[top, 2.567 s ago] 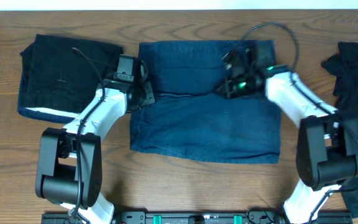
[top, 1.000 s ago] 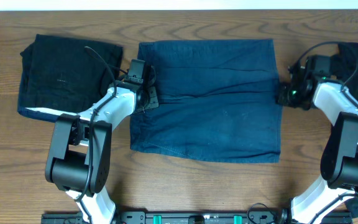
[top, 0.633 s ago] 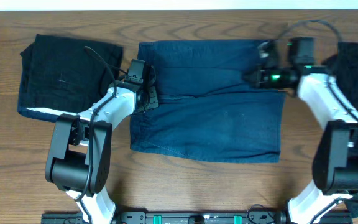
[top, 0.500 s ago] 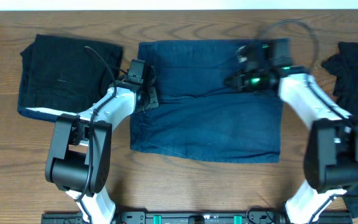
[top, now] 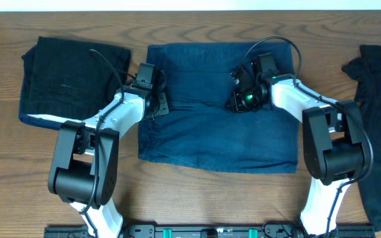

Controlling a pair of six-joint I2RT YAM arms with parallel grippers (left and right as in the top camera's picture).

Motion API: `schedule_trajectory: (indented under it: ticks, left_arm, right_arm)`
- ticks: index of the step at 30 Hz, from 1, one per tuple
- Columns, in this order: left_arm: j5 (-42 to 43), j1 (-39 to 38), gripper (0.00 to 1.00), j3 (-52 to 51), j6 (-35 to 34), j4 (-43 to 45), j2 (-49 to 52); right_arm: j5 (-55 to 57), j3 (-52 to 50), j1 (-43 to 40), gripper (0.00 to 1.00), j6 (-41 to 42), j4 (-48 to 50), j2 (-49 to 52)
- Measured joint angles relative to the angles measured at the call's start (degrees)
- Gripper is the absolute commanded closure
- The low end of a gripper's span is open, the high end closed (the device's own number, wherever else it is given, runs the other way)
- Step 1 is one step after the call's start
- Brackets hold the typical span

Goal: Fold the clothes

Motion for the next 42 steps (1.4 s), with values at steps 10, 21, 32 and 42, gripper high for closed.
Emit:
schedule_trajectory:
  ticks: [10, 21, 32, 42]
  left_arm:
    - [0.0, -0.7, 0.92, 0.1, -0.1, 0.4, 0.2]
    - [0.0, -0.7, 0.93, 0.4, -0.1, 0.0, 0.1]
    - [-1.8, 0.2, 0.59, 2.5, -0.2, -9.5, -17.6]
    - [6.3, -0.3, 0.89, 1.1, -0.6, -22.8, -23.1]
  right_arm:
    - [1.6, 0.5, -10.9, 0.99, 0.7, -0.7, 0.0]
    - [1.7, 1.3, -19.4, 0.92, -0.7, 0.9, 0.3]
    - [8.2, 9.1, -21.0, 0.51, -1.7, -20.4, -5.9]
    - [8.0, 6.7, -19.9, 0.99, -0.9, -40.5, -16.8]
